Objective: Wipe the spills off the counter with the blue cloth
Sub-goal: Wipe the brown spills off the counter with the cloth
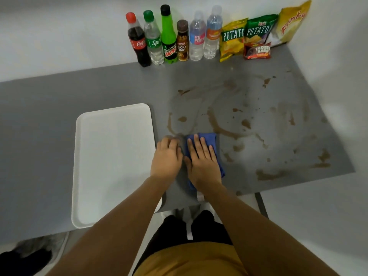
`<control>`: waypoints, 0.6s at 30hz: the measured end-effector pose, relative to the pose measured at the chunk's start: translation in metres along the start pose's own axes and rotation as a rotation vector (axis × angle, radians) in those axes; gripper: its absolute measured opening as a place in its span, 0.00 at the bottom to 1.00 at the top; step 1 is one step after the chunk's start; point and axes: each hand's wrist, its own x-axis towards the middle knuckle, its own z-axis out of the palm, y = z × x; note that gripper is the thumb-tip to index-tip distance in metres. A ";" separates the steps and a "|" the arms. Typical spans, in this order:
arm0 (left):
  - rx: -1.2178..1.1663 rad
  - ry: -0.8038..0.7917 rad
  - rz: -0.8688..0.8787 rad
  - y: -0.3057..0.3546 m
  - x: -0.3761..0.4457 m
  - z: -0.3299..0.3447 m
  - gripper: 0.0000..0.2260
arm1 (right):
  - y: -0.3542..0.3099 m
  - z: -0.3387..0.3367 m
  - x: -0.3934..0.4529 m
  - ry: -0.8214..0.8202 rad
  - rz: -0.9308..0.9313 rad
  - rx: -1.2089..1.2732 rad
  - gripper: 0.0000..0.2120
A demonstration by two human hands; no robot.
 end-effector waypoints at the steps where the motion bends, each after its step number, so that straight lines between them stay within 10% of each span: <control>1: 0.012 -0.015 0.015 -0.002 -0.001 0.004 0.17 | 0.001 0.001 0.004 0.027 0.006 -0.007 0.28; 18: 0.225 -0.140 0.103 -0.010 -0.027 0.045 0.32 | 0.028 0.015 -0.056 0.153 0.329 -0.083 0.27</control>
